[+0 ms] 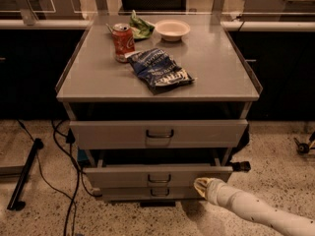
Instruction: Close middle drawer
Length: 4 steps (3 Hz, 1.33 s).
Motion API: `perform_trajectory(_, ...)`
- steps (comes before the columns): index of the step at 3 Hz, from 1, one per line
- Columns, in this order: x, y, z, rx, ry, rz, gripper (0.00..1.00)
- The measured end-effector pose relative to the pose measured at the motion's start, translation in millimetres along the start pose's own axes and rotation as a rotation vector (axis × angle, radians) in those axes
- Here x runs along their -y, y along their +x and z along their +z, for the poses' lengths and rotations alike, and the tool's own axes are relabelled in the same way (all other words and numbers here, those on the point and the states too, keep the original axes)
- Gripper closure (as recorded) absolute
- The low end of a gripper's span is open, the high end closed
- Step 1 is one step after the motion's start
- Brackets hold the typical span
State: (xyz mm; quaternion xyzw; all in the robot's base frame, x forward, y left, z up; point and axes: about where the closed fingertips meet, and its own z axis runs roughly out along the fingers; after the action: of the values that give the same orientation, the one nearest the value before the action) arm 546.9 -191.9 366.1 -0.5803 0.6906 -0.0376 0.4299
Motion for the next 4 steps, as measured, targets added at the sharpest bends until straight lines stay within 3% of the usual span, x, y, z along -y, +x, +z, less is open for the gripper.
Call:
perform_trajectory(2, 29.8, 7.8, 39.6, -0.011, 0.003, -0.037, 1.00)
perform_trajectory(3, 31.8, 8.7, 42.2, -0.014, 0.003, -0.040, 1.00)
perform_trajectory(4, 26.3, 3.3, 33.5, 0.004, -0.047, -0.038, 1.00)
